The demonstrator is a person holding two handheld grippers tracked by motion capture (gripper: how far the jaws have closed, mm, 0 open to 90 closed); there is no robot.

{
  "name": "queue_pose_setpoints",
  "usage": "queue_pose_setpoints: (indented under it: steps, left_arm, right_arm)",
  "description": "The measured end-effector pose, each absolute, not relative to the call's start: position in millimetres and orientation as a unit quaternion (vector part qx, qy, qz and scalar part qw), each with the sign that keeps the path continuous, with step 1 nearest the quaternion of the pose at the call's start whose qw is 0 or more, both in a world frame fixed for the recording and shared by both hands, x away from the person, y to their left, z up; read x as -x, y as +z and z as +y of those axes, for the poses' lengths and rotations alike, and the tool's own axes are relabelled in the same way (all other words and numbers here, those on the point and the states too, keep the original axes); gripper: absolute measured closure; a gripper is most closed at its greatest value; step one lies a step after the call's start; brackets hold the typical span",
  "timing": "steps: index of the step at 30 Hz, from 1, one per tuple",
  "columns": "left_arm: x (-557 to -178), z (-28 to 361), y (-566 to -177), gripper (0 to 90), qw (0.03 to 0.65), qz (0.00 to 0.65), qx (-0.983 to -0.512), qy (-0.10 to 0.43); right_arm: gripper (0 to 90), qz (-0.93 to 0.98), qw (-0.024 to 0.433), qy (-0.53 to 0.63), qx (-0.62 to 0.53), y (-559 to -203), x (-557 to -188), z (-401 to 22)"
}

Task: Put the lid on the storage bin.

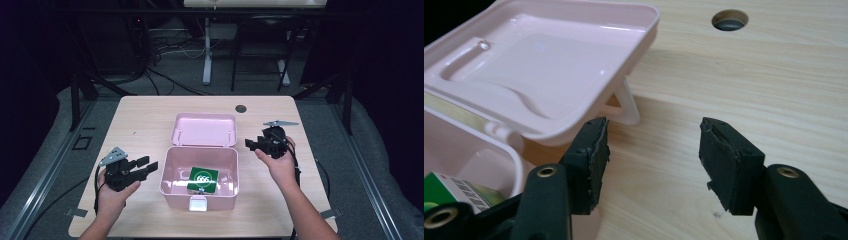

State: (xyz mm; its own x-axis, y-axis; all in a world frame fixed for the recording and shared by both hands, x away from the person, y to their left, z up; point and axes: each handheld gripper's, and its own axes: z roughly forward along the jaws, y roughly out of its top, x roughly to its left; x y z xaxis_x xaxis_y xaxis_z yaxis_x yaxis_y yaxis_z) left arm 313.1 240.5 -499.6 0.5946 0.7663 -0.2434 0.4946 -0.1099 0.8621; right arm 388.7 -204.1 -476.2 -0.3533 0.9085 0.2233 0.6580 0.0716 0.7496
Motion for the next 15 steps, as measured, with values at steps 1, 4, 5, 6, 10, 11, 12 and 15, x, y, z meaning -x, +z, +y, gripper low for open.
queue_pose_setpoints:
  steps: [1,4,5,6,10,11,12,15]
  left_arm:
    - [-311.4,238.7,-498.2,52.4,0.512,0.425,-0.734,0.132]
    - [-306.1,235.1,-494.4,53.2,0.515,0.408,-0.743,0.126]
    - [-306.1,235.1,-494.4,53.9,0.515,0.408,-0.743,0.126]
    - [-303.9,233.0,-493.0,55.4,0.516,0.404,-0.745,0.123]
    - [-297.4,227.5,-488.5,57.9,0.517,0.389,-0.752,0.124]
    - [-296.6,226.8,-487.8,58.2,0.517,0.386,-0.754,0.125]
    - [-296.1,225.9,-487.6,59.2,0.518,0.382,-0.755,0.128]
    - [-293.9,222.5,-487.7,62.3,0.514,0.376,-0.76,0.128]
  right_arm:
    - [45.4,0.716,0.151,0.407,-0.547,-474.0,-390.7,-202.3]
    - [48.6,0.72,0.15,0.401,-0.547,-466.6,-395.9,-197.1]
    - [48.6,0.72,0.15,0.401,-0.547,-466.6,-395.9,-197.1]
    - [50.6,0.726,0.145,0.383,-0.553,-460.9,-400.5,-192.4]
    - [52.4,0.736,0.142,0.368,-0.551,-453.8,-409.7,-185.7]
    - [52.9,0.738,0.14,0.363,-0.552,-451.8,-411.9,-184.1]
    - [54.0,0.74,0.139,0.357,-0.553,-449.8,-414.0,-182.5]
    - [55.9,0.746,0.137,0.343,-0.554,-443.5,-420.4,-177.0]
